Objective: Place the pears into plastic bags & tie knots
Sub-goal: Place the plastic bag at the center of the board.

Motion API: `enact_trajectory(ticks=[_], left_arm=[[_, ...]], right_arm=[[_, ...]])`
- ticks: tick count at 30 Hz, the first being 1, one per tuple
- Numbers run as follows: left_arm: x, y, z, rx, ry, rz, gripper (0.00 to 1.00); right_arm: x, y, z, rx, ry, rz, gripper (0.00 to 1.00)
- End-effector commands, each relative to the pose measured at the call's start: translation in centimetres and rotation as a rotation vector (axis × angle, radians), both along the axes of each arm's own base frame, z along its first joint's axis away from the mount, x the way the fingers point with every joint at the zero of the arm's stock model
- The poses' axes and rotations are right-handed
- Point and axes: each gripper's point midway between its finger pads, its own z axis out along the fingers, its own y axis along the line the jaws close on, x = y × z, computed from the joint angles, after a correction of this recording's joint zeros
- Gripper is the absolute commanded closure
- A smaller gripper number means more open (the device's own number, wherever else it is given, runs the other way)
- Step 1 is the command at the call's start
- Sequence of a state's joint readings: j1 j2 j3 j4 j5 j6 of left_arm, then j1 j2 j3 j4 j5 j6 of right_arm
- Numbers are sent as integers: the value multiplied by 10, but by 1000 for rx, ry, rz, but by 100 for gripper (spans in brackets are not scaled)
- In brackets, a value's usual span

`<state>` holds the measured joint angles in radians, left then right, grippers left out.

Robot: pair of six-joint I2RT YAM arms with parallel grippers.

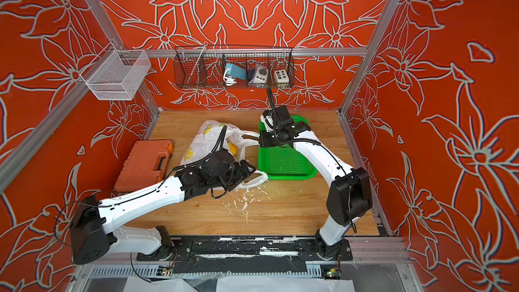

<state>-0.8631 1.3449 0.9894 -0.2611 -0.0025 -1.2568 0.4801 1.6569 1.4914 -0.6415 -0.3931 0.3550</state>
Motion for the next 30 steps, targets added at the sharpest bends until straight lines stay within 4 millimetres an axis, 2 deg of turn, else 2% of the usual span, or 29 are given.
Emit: enact_trajectory(ticks=[1, 3, 6, 7, 11, 16, 19, 22, 25, 28, 30], left_arm=[[14, 5, -3, 55, -27, 70, 25], [21, 10, -7, 101, -57, 86, 42], [31, 12, -9, 145, -83, 68, 83], [35, 14, -8, 153, -89, 63, 100], [49, 11, 10, 111, -141, 16, 100], [67, -1, 39, 40, -196, -62, 100], [72, -17, 52, 2, -218, -115, 100], [75, -37, 62, -58, -230, -180, 100], [75, -52, 71, -99, -255, -244, 100], [76, -56, 89, -106, -311, -282, 100], [77, -50, 103, -109, -353, -281, 100]], right_arm=[[7, -7, 4, -16, -19, -35, 100], [11, -20, 1, -41, -18, -76, 100], [17, -46, -7, -69, -5, -151, 100], [18, -57, -12, -83, 5, -181, 100], [19, -105, -26, -123, 38, -302, 100], [11, -189, -32, -145, 68, -561, 100], [4, -231, -31, -170, 76, -698, 100], [-4, -265, -28, -196, 78, -813, 100], [-9, -286, -18, -212, 62, -888, 100], [-11, -292, 0, -205, 25, -923, 100], [-11, -291, 15, -178, -5, -934, 100]])
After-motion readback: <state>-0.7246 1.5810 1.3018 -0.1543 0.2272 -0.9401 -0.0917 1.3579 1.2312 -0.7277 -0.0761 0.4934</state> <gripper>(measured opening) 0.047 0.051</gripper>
